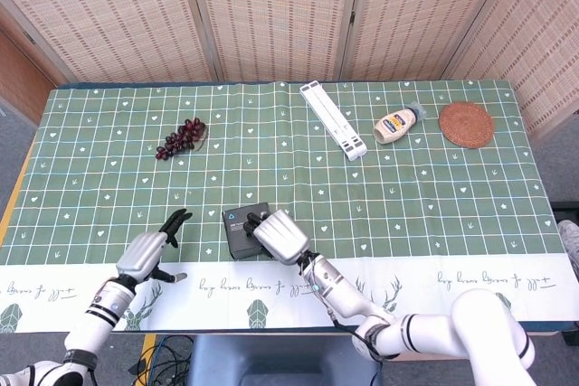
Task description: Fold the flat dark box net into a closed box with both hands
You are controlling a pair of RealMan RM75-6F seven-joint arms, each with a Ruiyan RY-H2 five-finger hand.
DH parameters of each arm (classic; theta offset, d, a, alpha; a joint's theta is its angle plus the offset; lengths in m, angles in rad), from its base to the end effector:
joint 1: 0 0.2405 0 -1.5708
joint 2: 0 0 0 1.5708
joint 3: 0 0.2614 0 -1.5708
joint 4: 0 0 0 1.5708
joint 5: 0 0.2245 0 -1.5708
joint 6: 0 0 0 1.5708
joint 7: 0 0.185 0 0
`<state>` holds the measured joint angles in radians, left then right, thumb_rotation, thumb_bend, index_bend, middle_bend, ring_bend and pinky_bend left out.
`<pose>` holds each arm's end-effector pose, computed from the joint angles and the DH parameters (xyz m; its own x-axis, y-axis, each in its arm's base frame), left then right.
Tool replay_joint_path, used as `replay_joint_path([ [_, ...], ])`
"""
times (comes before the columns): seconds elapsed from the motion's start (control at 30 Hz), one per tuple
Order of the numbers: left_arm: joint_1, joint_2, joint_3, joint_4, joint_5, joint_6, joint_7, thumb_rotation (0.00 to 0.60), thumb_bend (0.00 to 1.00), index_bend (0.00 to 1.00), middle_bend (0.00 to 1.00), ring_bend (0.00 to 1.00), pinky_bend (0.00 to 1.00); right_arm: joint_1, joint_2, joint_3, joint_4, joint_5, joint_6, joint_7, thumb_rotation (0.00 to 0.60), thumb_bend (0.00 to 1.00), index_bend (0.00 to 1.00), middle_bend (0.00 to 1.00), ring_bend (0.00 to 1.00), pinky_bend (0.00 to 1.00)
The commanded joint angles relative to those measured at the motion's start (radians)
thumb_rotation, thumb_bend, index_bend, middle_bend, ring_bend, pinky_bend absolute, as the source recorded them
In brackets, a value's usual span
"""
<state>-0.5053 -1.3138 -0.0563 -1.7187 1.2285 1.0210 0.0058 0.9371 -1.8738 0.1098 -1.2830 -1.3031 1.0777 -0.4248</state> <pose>-0.2152 0.3095 0.0020 0.1559 0.4250 0.8917 0.9811 -0.1716 -0.0897 -0.0226 -0.3476 -0.1321 0.5107 -0.0586 0.8577 -0.6488 -0.6809 0.3398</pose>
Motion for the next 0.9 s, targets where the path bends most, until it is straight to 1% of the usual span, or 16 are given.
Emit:
replay_joint_path([
  [0.03, 0.025, -0.001, -0.008, 0.012, 0.034, 0.061, 0.001, 0.6, 0.1, 0.0, 0.0, 0.32, 0.8, -0.071, 0.139, -0.024, -0.133, -0.027, 0.042, 0.058, 0.6, 0.36, 0.36, 0.36, 0.61, 0.96],
  [0.13, 0.047, -0.015, -0.01, 0.045, 0.058, 0.125, 0.03, 0.6, 0.1, 0.0, 0.0, 0.26, 0.75, -0.129, 0.226, -0.042, -0.198, -0.028, 0.082, 0.084, 0.6, 0.36, 0.34, 0.35, 0.57, 0.92],
  [0.2, 0.064, -0.022, -0.009, 0.072, 0.075, 0.168, 0.053, 0.6, 0.1, 0.0, 0.0, 0.23, 0.7, -0.174, 0.296, -0.059, -0.247, -0.033, 0.117, 0.097, 0.6, 0.36, 0.34, 0.35, 0.54, 0.86],
  [0.37, 0.113, -0.014, -0.003, 0.119, 0.103, 0.27, 0.129, 0.6, 0.1, 0.0, 0.0, 0.2, 0.61, -0.29, 0.464, -0.106, -0.355, -0.051, 0.22, 0.115, 0.6, 0.36, 0.34, 0.34, 0.48, 0.72],
  [0.5, 0.168, -0.006, 0.003, 0.152, 0.136, 0.378, 0.173, 0.6, 0.1, 0.0, 0.0, 0.19, 0.57, -0.388, 0.599, -0.165, -0.412, -0.095, 0.295, 0.169, 0.6, 0.36, 0.34, 0.34, 0.44, 0.65],
  [0.53, 0.181, -0.005, 0.005, 0.156, 0.141, 0.399, 0.178, 0.6, 0.1, 0.0, 0.0, 0.19, 0.55, -0.411, 0.621, -0.176, -0.415, -0.103, 0.316, 0.178, 0.6, 0.36, 0.34, 0.33, 0.43, 0.65],
  [0.67, 0.231, -0.001, 0.019, 0.168, 0.164, 0.464, 0.166, 0.6, 0.1, 0.02, 0.0, 0.19, 0.49, -0.515, 0.66, -0.219, -0.396, -0.14, 0.413, 0.205, 0.6, 0.36, 0.34, 0.33, 0.43, 0.64],
  [0.83, 0.306, 0.009, 0.054, 0.162, 0.199, 0.55, 0.188, 0.6, 0.1, 0.04, 0.0, 0.18, 0.48, -0.633, 0.684, -0.255, -0.384, -0.154, 0.492, 0.29, 0.6, 0.36, 0.34, 0.33, 0.42, 0.64],
  [0.9, 0.34, 0.015, 0.067, 0.145, 0.204, 0.585, 0.199, 0.6, 0.1, 0.04, 0.0, 0.18, 0.47, -0.668, 0.684, -0.257, -0.37, -0.155, 0.52, 0.29, 0.6, 0.36, 0.34, 0.33, 0.42, 0.64],
])
